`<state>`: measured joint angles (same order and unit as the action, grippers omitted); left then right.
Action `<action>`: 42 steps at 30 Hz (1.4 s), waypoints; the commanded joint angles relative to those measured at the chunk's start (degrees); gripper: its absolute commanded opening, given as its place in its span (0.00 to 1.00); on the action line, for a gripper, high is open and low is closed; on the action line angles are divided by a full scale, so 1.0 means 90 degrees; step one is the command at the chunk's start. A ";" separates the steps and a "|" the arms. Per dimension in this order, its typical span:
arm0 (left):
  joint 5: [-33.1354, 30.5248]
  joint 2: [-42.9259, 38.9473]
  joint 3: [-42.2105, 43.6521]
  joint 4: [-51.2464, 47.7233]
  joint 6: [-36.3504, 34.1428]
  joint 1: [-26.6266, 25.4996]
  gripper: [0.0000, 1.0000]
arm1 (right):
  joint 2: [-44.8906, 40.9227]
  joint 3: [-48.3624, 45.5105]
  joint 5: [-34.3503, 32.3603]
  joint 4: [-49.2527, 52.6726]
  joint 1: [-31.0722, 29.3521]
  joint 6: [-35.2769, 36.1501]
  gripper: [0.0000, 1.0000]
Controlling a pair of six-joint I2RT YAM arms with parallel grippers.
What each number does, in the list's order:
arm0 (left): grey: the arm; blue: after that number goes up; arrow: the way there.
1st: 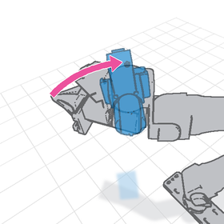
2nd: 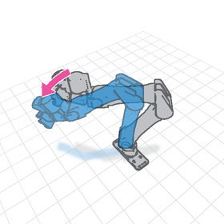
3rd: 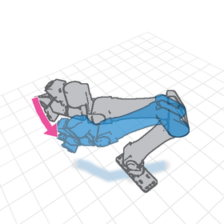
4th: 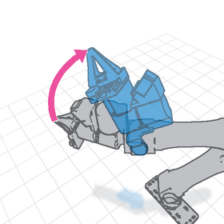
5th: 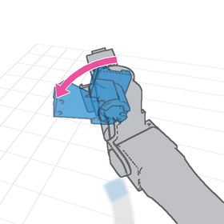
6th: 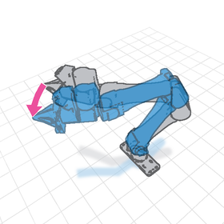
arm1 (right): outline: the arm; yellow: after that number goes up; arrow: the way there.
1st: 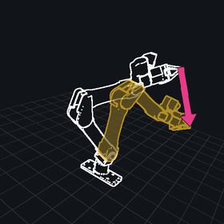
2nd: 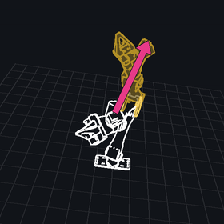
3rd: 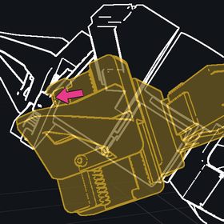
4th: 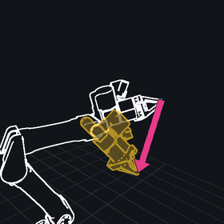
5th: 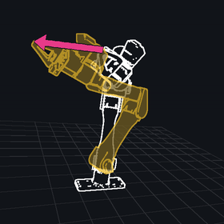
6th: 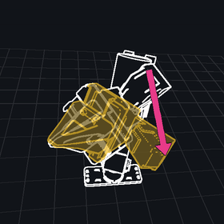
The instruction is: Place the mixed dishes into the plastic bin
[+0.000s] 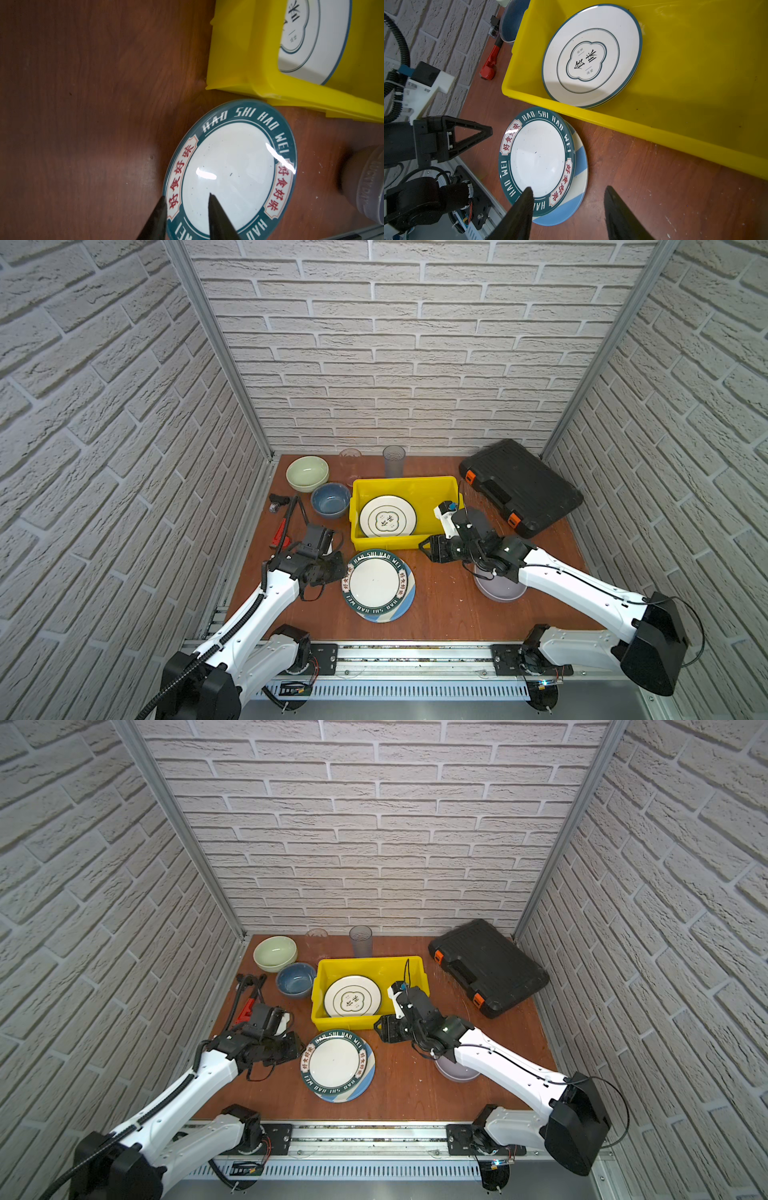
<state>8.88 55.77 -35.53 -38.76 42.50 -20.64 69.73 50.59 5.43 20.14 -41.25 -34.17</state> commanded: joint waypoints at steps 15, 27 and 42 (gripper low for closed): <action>-0.0235 0.0288 0.0683 0.0658 0.0683 -0.0407 0.24 | 0.0870 -0.0533 -0.0430 -0.1420 -0.0905 -0.0831 0.55; -0.0814 -0.0063 0.0554 0.0094 0.0722 -0.0487 0.27 | 0.1792 -0.0423 -0.0711 -0.1749 -0.1270 -0.1279 0.51; -0.1657 -0.0103 0.0396 -0.0438 0.0722 -0.0653 0.26 | 0.2291 -0.0325 -0.0594 -0.2007 -0.1371 -0.1397 0.50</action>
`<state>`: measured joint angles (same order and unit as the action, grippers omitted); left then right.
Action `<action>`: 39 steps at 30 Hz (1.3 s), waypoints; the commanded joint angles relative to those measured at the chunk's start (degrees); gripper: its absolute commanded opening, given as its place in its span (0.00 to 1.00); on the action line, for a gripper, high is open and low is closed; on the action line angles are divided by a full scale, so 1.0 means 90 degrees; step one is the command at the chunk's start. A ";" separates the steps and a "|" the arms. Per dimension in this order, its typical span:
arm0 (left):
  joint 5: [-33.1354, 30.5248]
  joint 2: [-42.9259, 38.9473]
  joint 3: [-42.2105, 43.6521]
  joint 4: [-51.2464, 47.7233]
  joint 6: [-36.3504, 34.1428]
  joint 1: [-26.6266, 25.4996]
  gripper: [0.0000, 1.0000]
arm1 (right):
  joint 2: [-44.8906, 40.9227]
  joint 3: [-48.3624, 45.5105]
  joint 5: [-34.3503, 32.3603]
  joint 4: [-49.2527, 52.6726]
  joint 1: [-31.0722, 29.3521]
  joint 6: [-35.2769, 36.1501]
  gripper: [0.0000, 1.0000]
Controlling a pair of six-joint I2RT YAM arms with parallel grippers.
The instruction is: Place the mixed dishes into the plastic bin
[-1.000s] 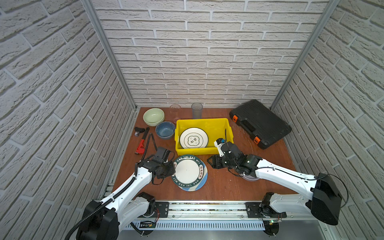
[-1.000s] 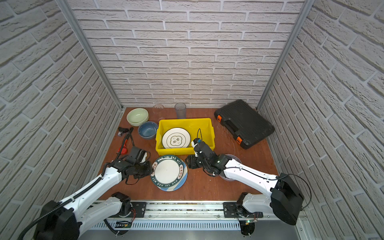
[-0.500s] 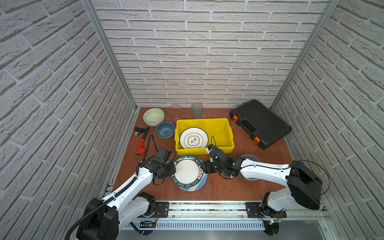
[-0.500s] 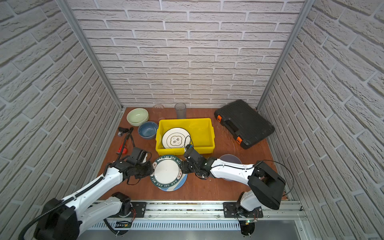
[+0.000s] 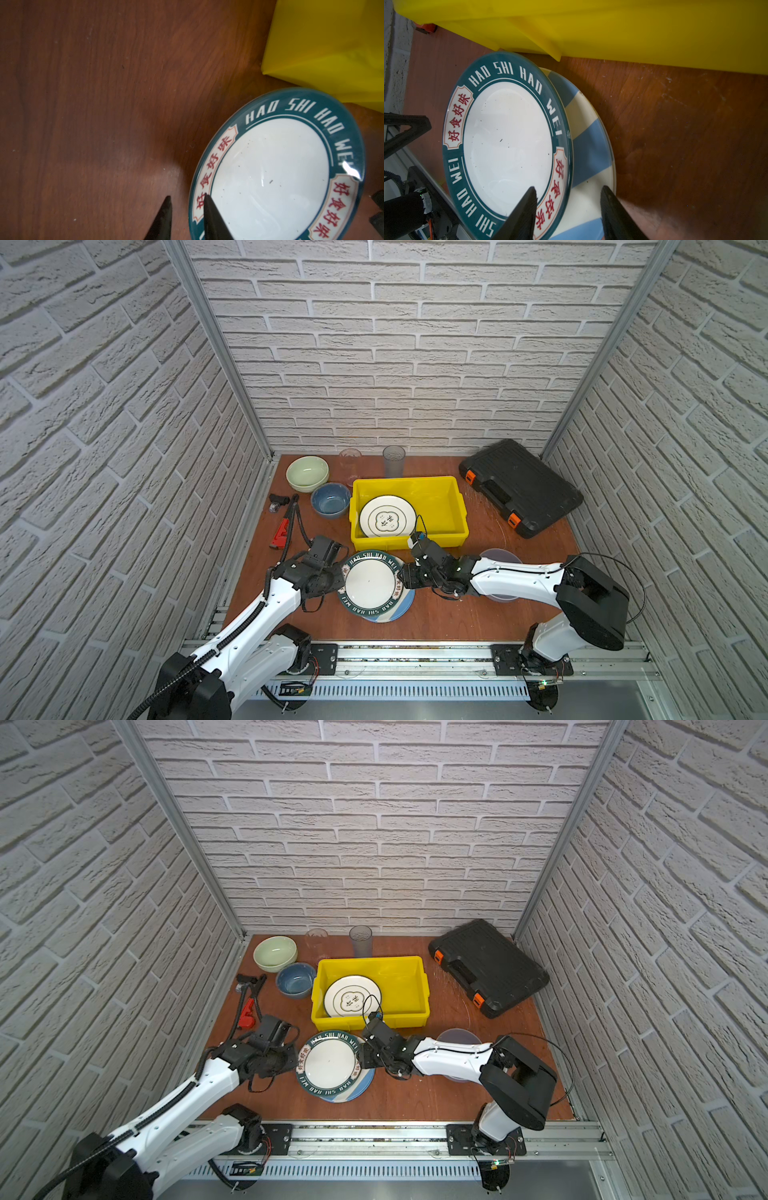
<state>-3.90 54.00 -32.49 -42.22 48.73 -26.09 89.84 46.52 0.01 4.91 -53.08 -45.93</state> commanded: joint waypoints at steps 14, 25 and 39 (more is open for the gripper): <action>-0.0066 0.0373 0.0319 0.0444 -0.0036 -0.0124 0.17 | 0.0291 0.0037 0.0182 -0.0640 -0.0050 -0.0236 0.47; -0.0340 -0.0179 0.0190 0.0014 0.0223 -0.0102 0.30 | 0.0312 -0.0030 0.0205 -0.0692 -0.0055 -0.0298 0.47; 0.0497 0.0195 0.0547 0.1050 -0.0190 -0.0118 0.20 | 0.0469 -0.0023 0.0223 -0.0760 -0.0050 -0.0300 0.46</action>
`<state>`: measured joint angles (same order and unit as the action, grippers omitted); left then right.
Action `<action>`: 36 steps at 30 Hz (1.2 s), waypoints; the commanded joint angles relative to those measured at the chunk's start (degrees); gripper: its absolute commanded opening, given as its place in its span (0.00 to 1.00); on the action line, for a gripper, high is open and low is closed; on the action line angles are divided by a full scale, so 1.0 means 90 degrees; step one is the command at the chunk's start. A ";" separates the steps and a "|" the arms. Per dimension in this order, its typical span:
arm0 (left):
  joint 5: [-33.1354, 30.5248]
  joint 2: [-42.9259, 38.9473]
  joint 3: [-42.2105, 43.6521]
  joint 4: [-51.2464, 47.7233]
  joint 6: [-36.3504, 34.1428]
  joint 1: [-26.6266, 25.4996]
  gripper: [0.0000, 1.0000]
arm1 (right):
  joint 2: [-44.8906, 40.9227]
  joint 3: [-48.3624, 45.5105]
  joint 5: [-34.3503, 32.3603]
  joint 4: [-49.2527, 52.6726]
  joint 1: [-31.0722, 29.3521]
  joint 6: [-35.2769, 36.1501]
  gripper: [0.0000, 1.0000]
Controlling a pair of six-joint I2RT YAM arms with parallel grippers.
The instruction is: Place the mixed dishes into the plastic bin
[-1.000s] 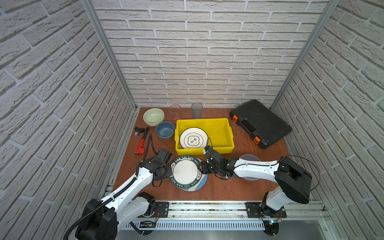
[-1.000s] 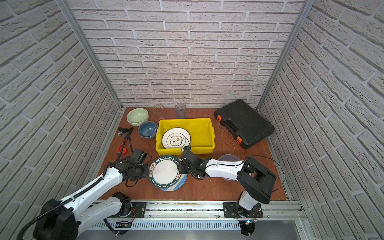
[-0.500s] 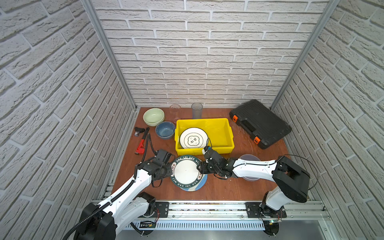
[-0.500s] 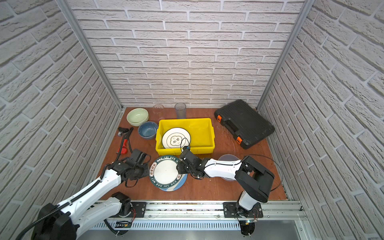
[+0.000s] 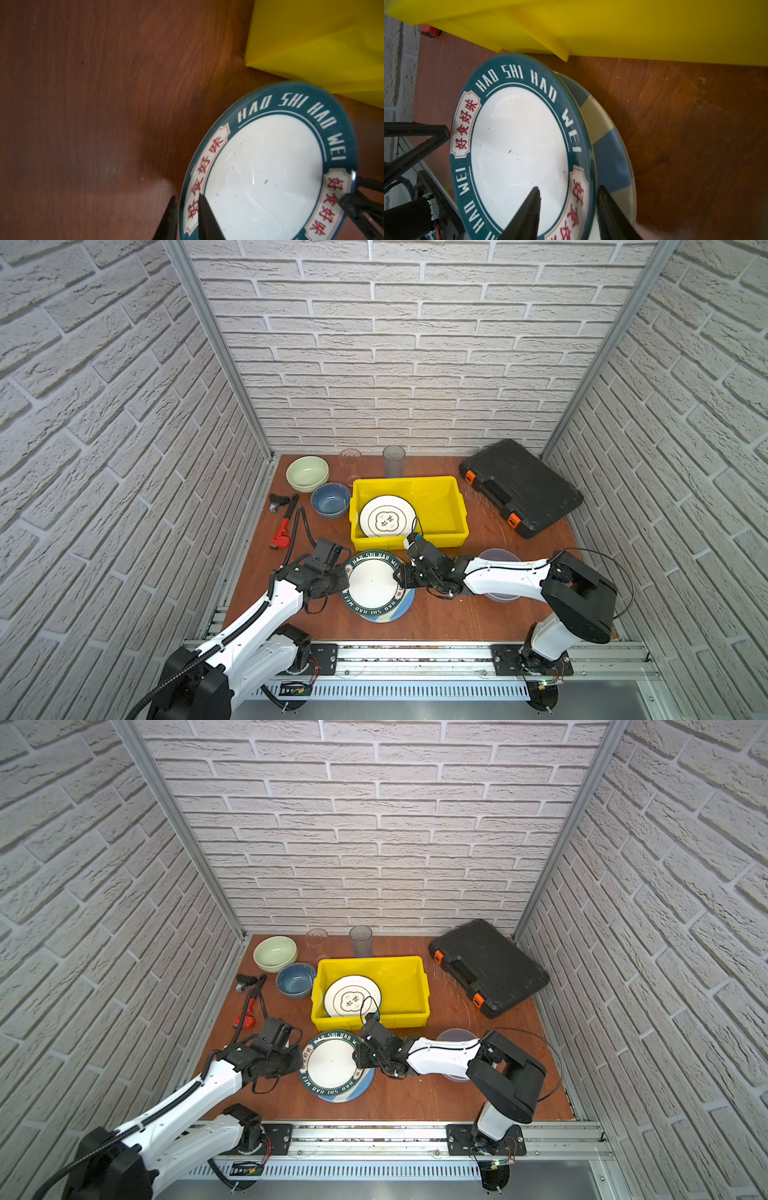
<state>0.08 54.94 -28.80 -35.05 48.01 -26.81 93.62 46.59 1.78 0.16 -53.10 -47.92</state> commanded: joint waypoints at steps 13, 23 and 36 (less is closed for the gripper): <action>0.0133 0.0396 0.0334 0.0568 -0.0122 -0.0031 0.06 | 0.0105 -0.0103 0.0085 -0.0279 -0.0050 -0.0107 0.44; 0.0198 0.0308 0.0475 0.0575 -0.0090 -0.0039 0.06 | -0.0128 -0.0209 0.0041 -0.0348 -0.0054 -0.0159 0.34; 0.0217 -0.0239 -0.0146 0.0028 -0.0031 -0.0039 0.15 | -0.0757 -0.0326 -0.0334 0.0151 -0.0048 -0.0076 0.09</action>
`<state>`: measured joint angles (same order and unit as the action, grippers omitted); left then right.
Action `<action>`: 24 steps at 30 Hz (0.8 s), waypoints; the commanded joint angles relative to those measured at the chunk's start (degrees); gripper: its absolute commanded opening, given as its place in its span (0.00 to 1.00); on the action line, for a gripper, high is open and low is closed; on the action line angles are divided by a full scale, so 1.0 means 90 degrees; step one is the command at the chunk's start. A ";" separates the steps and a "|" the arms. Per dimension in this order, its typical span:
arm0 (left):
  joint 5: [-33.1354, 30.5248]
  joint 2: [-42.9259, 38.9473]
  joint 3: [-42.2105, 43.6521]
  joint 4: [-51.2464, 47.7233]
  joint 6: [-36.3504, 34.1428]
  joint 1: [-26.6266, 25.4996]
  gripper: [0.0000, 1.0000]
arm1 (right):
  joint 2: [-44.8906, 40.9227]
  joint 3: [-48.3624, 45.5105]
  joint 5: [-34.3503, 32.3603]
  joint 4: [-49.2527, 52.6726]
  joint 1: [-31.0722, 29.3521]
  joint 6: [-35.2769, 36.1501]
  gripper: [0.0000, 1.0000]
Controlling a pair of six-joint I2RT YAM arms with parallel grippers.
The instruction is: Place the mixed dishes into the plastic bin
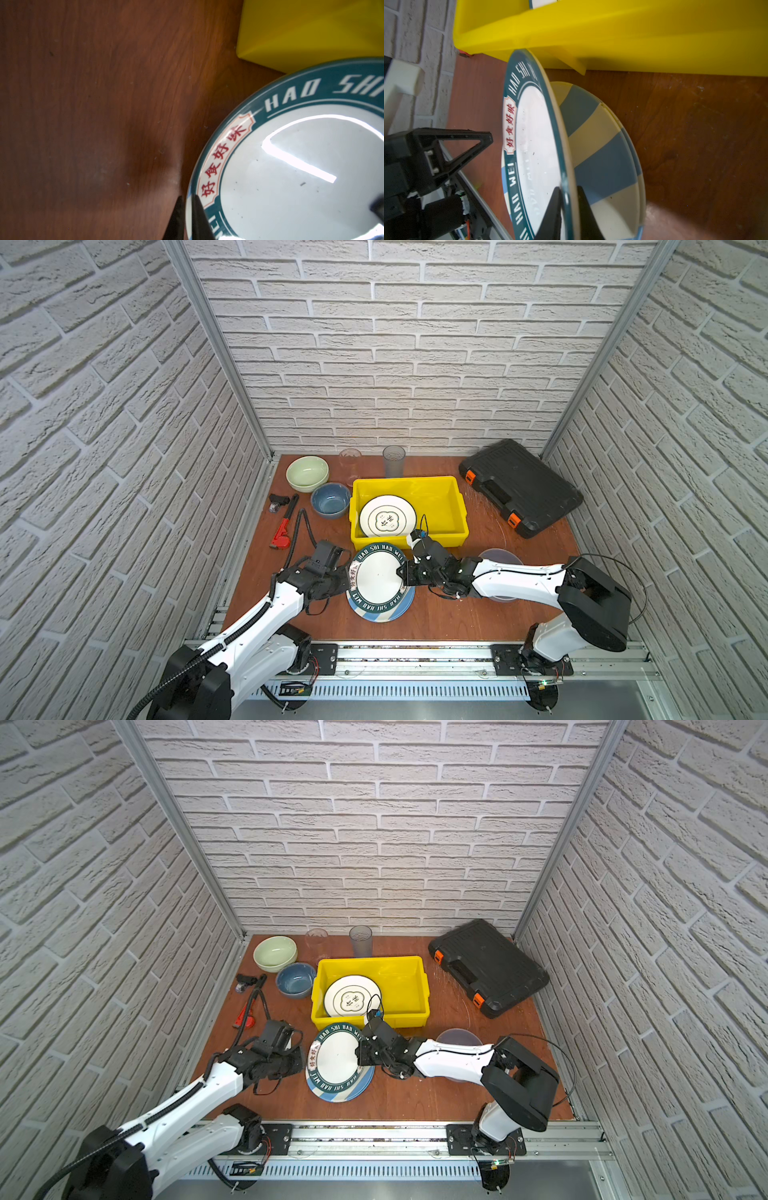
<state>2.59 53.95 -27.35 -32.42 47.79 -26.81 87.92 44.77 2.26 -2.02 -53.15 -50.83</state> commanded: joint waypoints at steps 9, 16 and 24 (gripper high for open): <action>-0.0234 -0.0302 -0.0926 -0.0814 -0.0104 -0.0035 0.27 | -0.0674 0.0019 -0.0308 0.0914 -0.0049 0.0416 0.06; -0.0346 -0.0135 -0.1273 -0.0882 -0.0256 -0.0033 0.32 | -0.1314 0.0414 -0.0282 0.1799 -0.0042 0.0740 0.06; -0.0275 0.0010 -0.1442 -0.0728 -0.0406 -0.0031 0.41 | -0.2058 0.1303 -0.0769 0.3045 0.0161 0.1132 0.06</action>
<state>0.71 53.80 -38.54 -39.44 45.50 -26.81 72.75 52.71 -2.44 23.64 -52.47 -43.13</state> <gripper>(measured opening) 0.410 0.102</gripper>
